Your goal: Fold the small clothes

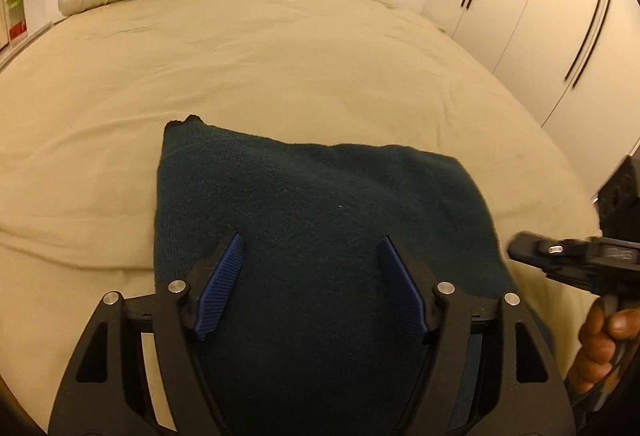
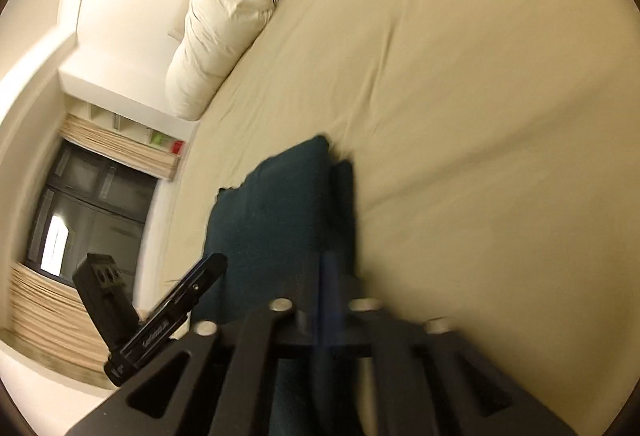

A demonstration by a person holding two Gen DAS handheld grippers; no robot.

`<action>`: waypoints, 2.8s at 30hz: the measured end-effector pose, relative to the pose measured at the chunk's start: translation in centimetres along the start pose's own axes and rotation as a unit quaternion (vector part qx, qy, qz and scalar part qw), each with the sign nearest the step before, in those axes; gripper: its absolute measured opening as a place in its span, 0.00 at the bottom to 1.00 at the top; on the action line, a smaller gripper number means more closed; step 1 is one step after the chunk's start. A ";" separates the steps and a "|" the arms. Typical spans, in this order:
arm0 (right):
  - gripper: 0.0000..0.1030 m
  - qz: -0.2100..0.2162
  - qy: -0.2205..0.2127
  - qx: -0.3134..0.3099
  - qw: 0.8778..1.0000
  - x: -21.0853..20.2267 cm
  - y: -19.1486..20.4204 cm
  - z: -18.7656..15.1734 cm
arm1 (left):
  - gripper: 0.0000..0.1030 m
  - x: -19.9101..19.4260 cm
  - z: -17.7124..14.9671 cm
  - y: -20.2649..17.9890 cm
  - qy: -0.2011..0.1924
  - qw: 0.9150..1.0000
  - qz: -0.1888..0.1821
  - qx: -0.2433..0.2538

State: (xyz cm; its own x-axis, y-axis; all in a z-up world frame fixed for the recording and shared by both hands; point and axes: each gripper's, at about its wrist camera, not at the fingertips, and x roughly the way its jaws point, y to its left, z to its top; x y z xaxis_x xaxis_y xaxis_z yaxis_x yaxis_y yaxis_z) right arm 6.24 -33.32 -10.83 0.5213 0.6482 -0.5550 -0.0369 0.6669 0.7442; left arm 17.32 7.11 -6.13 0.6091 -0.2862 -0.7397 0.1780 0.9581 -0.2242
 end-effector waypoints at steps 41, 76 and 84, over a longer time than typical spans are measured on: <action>0.07 -0.033 0.105 -0.061 0.992 3.7 1.0 -4.0 | 0.67 -5.4 -7.1 4.0 0.002 0.999 -0.015 -0.049; 0.54 0.032 0.064 -0.086 0.994 12.1 6.8 5.3 | 0.69 1.8 -0.9 3.4 0.022 0.999 0.020 -0.015; 0.43 -0.073 -0.009 -0.026 0.997 7.7 2.2 4.3 | 0.69 0.2 -0.9 3.3 0.024 0.999 0.030 -0.022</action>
State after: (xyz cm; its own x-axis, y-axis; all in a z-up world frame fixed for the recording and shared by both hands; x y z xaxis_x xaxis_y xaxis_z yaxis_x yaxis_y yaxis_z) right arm 13.83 -28.42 -11.85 0.5394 0.5370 -0.6486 -0.0032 0.7715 0.6362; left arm 17.34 10.24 -7.63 0.5792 -0.2288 -0.7824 0.1079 0.9729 -0.2046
